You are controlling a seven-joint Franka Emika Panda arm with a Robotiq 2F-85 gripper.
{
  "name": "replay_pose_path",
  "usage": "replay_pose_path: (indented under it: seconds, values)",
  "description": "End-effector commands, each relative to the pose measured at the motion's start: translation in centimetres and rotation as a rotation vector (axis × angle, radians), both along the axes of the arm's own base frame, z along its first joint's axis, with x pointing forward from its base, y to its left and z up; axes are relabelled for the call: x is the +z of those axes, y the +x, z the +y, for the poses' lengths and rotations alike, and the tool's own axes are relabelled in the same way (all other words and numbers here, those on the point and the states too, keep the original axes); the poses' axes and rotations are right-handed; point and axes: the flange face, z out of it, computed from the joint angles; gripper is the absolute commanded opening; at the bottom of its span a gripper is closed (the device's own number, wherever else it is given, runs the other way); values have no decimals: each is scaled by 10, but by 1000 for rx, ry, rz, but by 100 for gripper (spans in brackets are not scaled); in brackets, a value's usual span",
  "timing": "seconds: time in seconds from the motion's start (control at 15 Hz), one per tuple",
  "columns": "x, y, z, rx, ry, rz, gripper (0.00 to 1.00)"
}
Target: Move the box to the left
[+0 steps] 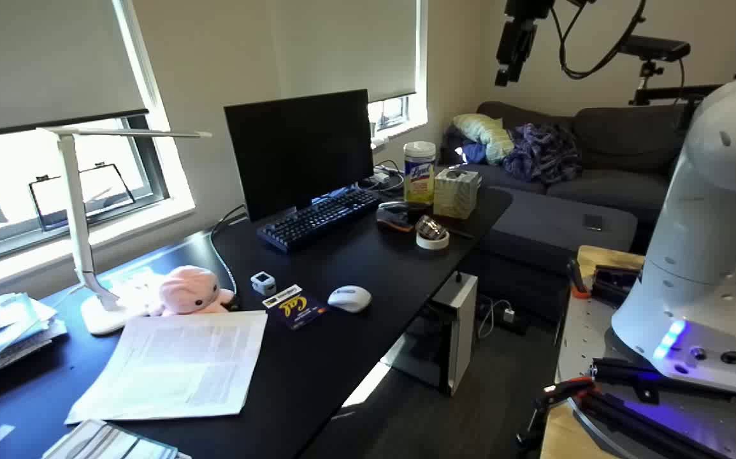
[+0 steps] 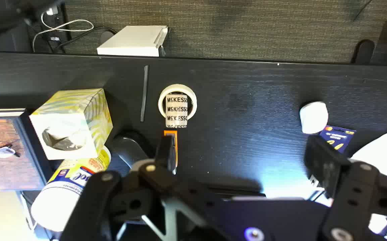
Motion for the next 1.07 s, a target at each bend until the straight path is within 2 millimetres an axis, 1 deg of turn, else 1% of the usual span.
replay_pose_path:
  seconds: [0.0,0.2,0.27,0.4,0.47,0.6,0.73,0.87,1.0]
  values:
    - [1,0,0,0,0,1,100]
    - [1,0,0,0,0,1,100]
    - [-1,9,-18,-147,21,-11,100]
    - [-17,15,-59,-240,55,14,100]
    - [-30,17,-84,-289,68,26,100]
    - [-51,20,-126,-387,99,37,100]
    - [-73,27,-163,-496,112,40,100]
    - [-96,41,-192,-606,128,48,100]
    - [-114,59,-212,-714,148,46,100]
